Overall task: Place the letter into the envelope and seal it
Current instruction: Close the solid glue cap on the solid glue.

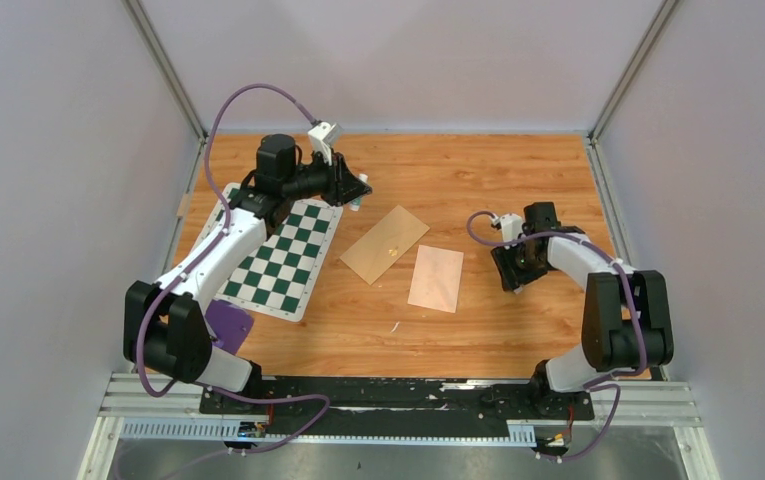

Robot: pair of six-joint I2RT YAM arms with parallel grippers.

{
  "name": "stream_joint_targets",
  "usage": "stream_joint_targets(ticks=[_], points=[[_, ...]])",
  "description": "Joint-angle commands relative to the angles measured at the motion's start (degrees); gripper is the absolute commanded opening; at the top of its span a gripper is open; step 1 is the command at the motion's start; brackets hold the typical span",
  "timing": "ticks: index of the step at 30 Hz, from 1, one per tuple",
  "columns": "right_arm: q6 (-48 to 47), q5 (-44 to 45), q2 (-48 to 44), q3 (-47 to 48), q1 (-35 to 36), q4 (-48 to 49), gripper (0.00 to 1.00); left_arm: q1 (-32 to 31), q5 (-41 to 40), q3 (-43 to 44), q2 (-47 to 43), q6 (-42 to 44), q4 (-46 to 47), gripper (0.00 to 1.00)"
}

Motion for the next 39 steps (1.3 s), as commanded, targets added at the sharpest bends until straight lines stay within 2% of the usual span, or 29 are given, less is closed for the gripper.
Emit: stream_joint_targets(ticks=[1, 12, 19, 28, 35, 39], points=[[-2.92, -1.56, -1.89, -1.95, -0.13, 3.36, 0.49, -0.22, 1.03, 2.47, -0.55, 0.41, 0.27, 0.0], [-4.59, -0.05, -7.22, -6.57, -1.29, 2.59, 0.49, -0.22, 1.28, 2.56, 0.34, -0.24, 1.38, 0.0], [-4.46, -1.13, -7.05, -6.35, -1.4, 2.93, 0.4, -0.4, 1.52, 2.43, 0.69, -0.6, 1.82, 0.0], [-8.18, -0.89, -9.85, -8.16, -1.4, 2.88, 0.38, -0.4, 1.34, 2.3, 0.31, 0.24, 1.17, 0.0], [-9.89, -2.79, -10.58, -9.36, -1.4, 3.05, 0.3, -0.4, 1.27, 2.17, 0.49, 0.21, 1.4, 0.0], [-10.24, -2.63, -10.1, -9.65, -1.4, 4.63, 0.34, -0.4, 1.33, 2.07, 0.41, 0.24, 1.38, 0.0]])
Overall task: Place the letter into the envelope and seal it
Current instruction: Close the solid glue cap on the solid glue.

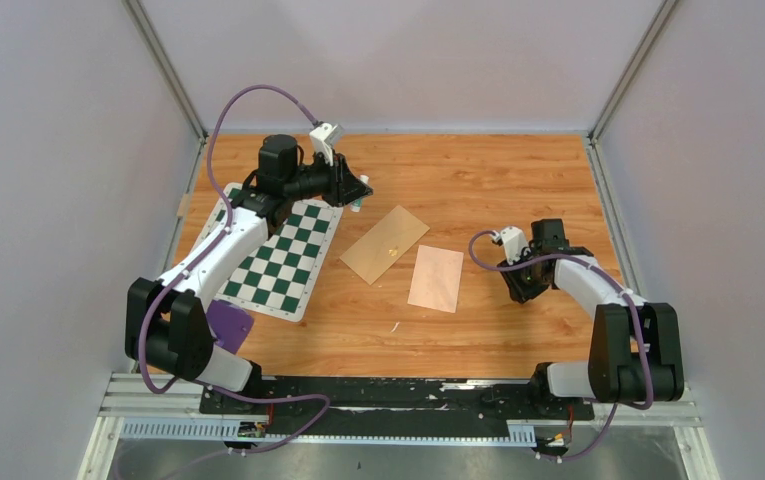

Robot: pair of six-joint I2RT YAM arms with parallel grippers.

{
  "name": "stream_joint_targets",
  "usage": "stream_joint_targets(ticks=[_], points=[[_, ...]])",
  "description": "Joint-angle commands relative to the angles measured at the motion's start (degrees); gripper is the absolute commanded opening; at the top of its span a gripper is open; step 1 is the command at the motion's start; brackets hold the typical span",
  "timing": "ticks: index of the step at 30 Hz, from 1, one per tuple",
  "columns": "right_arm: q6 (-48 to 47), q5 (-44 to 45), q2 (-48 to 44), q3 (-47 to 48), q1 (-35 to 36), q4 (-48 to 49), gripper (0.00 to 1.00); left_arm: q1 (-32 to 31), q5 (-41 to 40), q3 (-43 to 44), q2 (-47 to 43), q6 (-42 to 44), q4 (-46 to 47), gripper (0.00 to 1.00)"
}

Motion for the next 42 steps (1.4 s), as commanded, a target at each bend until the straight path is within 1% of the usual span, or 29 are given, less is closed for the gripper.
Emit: stream_joint_targets(ticks=[1, 5, 8, 13, 17, 19, 21, 22, 23, 24, 25, 26, 27, 29, 31, 34, 37, 40, 42], points=[[-1.96, -0.89, -0.27, -0.73, -0.27, 2.69, 0.36, -0.31, 1.02, 2.02, -0.38, 0.37, 1.29, 0.0], [-2.65, -0.79, 1.45, 0.2, -0.27, 3.58, 0.37, -0.32, 1.02, 2.05, -0.47, 0.44, 1.08, 0.0], [-3.7, -1.6, 2.31, 0.9, -0.27, 3.68, 0.33, -0.36, 0.94, 2.11, -0.47, 0.63, 0.99, 0.0], [-4.41, -1.95, 2.69, 1.6, -0.27, 2.71, 0.22, -0.33, 0.95, 2.35, -0.71, 1.3, 0.04, 0.0], [-7.03, -4.06, -1.24, 1.53, -0.27, 0.15, 0.13, -0.46, 1.53, 2.66, -0.74, 6.04, -3.67, 0.0], [-10.36, -8.27, -5.44, 2.16, -0.2, -2.27, 0.1, -0.63, 2.83, 3.12, -0.59, 12.42, -8.79, 0.0], [-14.55, -12.17, -10.2, 2.51, 0.35, -3.2, 0.06, -0.77, 4.74, 3.61, -0.48, 27.14, -15.3, 0.0], [-16.64, -13.41, -12.51, 2.56, 0.88, -3.17, 0.05, -0.85, 5.59, 3.7, -0.52, 31.38, -20.11, 0.0], [-18.51, -14.91, -14.44, 2.52, 1.76, -3.03, 0.03, -1.1, 5.76, 3.62, -0.61, 39.79, -22.32, 0.0], [-20.22, -16.31, -16.19, 2.42, 2.41, -2.58, 0.03, -1.24, 5.91, 3.31, -0.63, 43.63, -26.13, 0.0], [-21.44, -17.14, -17.58, 2.27, 3.35, -2.09, 0.03, -1.49, 5.96, 3.12, -0.49, 50.61, -27.83, 0.0], [-22.19, -17.4, -18.48, 2.18, 4.7, -1.51, 0.03, -1.78, 6.2, 2.76, -0.35, 53.31, -30.91, 0.0], [-22.65, -17.32, -19.09, 2.13, 6.01, -1.04, 0.03, -2.41, 6.15, 2.63, 0.2, 58.16, -32.29, 0.0], [-22.86, -16.84, -19.12, 2.74, 9.63, -0.68, 0.03, -4.13, 5.91, 2.14, 0.83, 62.86, -35.02, 0.0], [-22.47, -16.37, -18.55, 4.16, 13.28, -0.32, 0.04, -6.46, 5.01, 1.29, 0.89, 65.28, -35.59, 0.0], [-22.23, -16.53, -16.96, 6.63, 17.83, 1.49, 0.04, -9.29, 3.74, 0.47, 1.53, 65.65, -34.58, 0.0], [-22.82, -17.46, -14.44, 8.61, 20.53, 3.67, 0.04, -10.71, 5.45, 0.83, 3.95, 63.14, -34.21, 0.0], [-24.95, -19.05, -11.98, 9.37, 22.17, 5.34, 0.04, -11.08, 6.91, 2.61, 9.31, 61.04, -35.86, 0.0], [-26.93, -19.74, -11.23, 8.94, 23.33, 7.13, 0.04, -11.13, 8.16, 4.92, 12.76, 56.28, -37.18, 0.0]])
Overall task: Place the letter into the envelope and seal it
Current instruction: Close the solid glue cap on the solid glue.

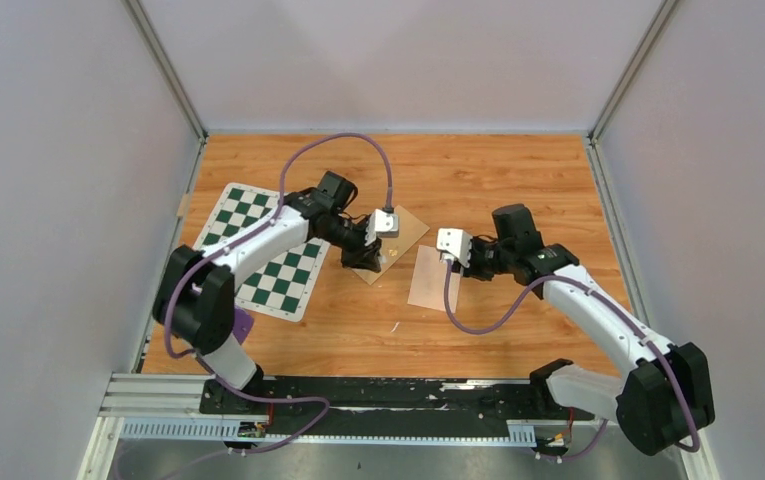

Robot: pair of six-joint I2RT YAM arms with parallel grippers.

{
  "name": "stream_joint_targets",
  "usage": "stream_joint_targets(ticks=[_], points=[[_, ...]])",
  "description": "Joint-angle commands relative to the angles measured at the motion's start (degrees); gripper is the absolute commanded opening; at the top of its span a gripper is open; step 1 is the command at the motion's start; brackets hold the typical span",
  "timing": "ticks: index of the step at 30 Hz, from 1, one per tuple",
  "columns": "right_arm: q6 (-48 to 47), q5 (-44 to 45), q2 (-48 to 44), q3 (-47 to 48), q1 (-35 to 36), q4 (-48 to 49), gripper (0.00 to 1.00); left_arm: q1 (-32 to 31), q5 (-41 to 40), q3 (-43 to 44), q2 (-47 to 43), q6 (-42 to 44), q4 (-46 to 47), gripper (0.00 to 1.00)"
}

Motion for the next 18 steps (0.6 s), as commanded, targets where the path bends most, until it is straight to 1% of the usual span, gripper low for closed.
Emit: stream_joint_targets(ticks=[1, 2, 3, 4, 5, 7, 10, 12, 13, 14, 16, 18], points=[[-5.87, -4.1, 1.38, 0.91, 2.28, 6.23, 0.04, 0.15, 3.99, 5.9, 6.64, -8.07, -3.97, 0.0], [-7.09, -4.48, 1.1, 0.28, 2.67, 7.65, 0.04, 0.19, 4.49, 7.23, 8.98, -10.11, -5.01, 0.0], [-8.61, -4.85, 0.61, -0.63, 2.98, 9.28, 0.04, 0.15, 5.94, 10.01, 10.3, -13.28, -8.08, 0.0], [-10.17, -5.25, 0.0, -1.7, 3.14, 11.09, 0.04, 0.14, 6.83, 11.71, 12.84, -14.69, -10.14, 0.0], [-12.0, -5.62, -0.67, -2.88, 3.23, 13.96, 0.03, 0.13, 8.97, 14.8, 14.79, -15.17, -14.88, 0.0], [-16.05, -6.96, -2.04, -5.33, 3.38, 17.63, 0.03, 0.04, 12.65, 19.12, 18.3, -16.61, -20.99, 0.0], [-21.15, -8.18, -3.32, -9.37, 3.99, 24.35, 0.0, -0.05, 17.64, 23.27, 24.18, -18.84, -27.88, 0.0], [-22.4, -8.18, -3.59, -11.05, 5.15, 28.24, 0.0, -0.06, 20.33, 26.28, 27.94, -17.26, -33.77, 0.0], [-22.71, -7.85, -3.5, -11.63, 5.85, 29.88, 0.0, -0.06, 21.9, 28.46, 30.3, -15.98, -38.43, 0.0], [-22.8, -6.96, -3.12, -12.25, 6.52, 32.58, 0.0, -0.06, 22.67, 29.5, 31.29, -14.42, -40.48, 0.0], [-22.96, -4.6, -2.15, -13.5, 8.13, 36.44, 0.0, -0.05, 26.54, 31.76, 33.71, -12.07, -47.49, 0.0], [-22.94, -2.42, -1.1, -14.02, 9.64, 39.47, 0.0, -0.06, 28.88, 33.42, 35.47, -8.96, -51.85, 0.0]])
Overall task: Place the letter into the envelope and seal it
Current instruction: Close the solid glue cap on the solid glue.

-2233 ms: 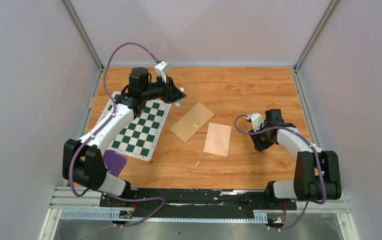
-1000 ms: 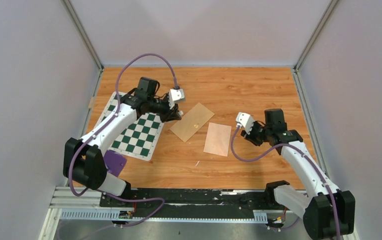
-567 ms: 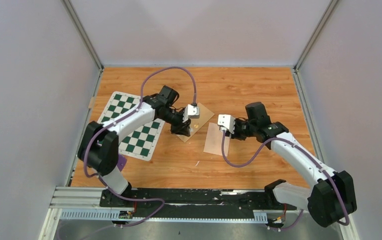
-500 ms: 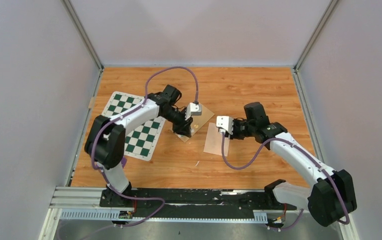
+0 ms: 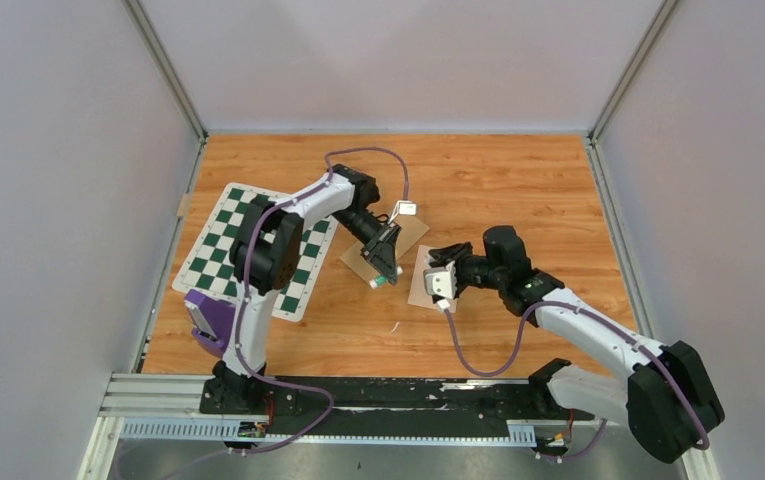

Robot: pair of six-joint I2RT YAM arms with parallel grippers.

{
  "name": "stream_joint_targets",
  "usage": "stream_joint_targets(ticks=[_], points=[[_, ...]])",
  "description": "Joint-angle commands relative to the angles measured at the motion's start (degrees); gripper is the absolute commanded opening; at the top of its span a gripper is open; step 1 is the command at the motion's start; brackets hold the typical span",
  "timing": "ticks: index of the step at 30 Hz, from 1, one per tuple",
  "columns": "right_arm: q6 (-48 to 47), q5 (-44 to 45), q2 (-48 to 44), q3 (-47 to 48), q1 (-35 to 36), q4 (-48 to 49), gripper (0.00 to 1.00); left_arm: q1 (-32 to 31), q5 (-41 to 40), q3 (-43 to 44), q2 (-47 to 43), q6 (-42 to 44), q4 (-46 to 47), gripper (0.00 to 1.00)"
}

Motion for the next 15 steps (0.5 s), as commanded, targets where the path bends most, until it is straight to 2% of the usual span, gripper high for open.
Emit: stream_joint_targets(ticks=[1, 15], points=[[-3.1, 2.69, 1.41, -0.95, 3.06, 13.08, 0.0, -0.11, 9.7, 4.43, 3.18, 5.68, -17.05, 0.0], [-10.12, 5.5, 2.05, 0.15, 9.46, 8.91, 0.02, -0.11, 16.06, 3.79, 3.41, 5.82, -19.76, 0.0]])
